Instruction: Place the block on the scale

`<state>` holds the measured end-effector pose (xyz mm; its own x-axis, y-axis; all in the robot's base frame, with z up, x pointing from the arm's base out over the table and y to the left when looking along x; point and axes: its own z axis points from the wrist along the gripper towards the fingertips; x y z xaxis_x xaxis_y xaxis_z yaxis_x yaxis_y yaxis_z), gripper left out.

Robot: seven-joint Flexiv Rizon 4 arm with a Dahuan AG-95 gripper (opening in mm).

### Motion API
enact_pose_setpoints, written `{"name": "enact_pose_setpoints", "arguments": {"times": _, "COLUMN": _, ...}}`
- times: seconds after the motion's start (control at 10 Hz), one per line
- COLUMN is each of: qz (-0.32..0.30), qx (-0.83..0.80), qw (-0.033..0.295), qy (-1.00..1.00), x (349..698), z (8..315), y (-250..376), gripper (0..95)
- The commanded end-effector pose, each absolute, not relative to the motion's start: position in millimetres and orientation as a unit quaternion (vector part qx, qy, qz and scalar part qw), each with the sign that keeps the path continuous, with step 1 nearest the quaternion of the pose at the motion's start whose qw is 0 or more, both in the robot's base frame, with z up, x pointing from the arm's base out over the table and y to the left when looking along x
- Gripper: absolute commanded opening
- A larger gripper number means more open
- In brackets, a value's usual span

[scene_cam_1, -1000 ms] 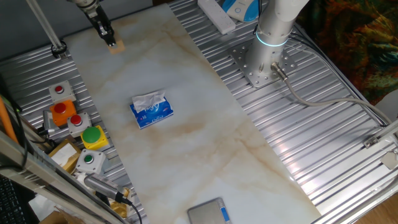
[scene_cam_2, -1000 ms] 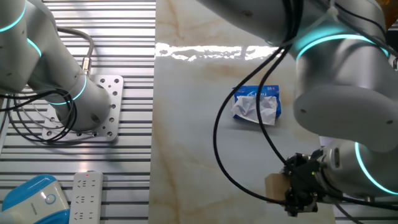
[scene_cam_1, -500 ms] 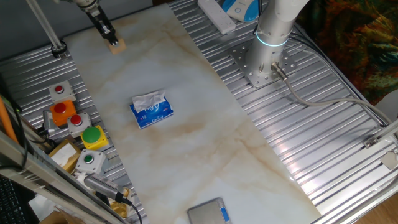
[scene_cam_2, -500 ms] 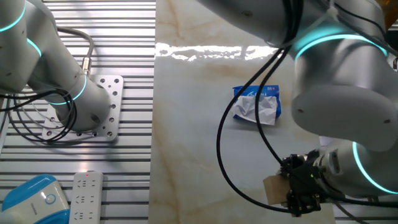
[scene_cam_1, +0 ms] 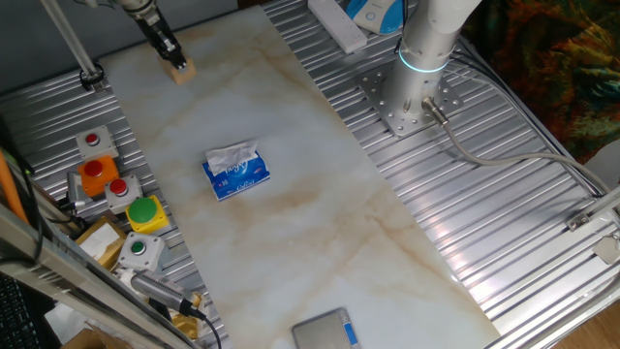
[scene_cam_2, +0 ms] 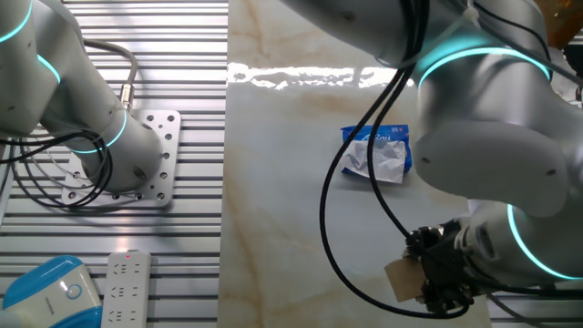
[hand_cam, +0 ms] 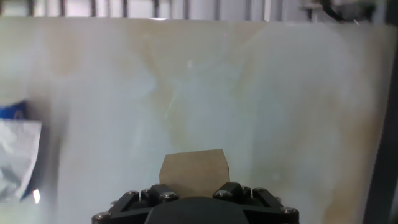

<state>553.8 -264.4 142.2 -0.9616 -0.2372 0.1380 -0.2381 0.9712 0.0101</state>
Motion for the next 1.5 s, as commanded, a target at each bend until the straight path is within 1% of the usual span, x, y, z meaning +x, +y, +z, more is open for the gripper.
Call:
{"name": "enact_pose_setpoints", "arguments": {"times": 0.1, "qz": 0.002, "qx": 0.131, "qw": 0.066, "qy": -0.989, "x": 554.1, "z": 141.9, "y": -264.2, "gripper": 0.0}}
{"name": "enact_pose_setpoints", "arguments": {"times": 0.9, "qz": 0.001, "qx": 0.132, "qw": 0.056, "qy": -0.99, "x": 554.1, "z": 141.9, "y": -264.2, "gripper": 0.0}}
{"name": "enact_pose_setpoints", "arguments": {"times": 1.1, "qz": 0.01, "qx": 0.1, "qw": 0.043, "qy": -0.994, "x": 554.0, "z": 142.7, "y": -264.0, "gripper": 0.0}}
{"name": "enact_pose_setpoints", "arguments": {"times": 1.5, "qz": 0.015, "qx": 0.074, "qw": 0.034, "qy": -0.997, "x": 554.3, "z": 143.0, "y": -263.9, "gripper": 0.0}}
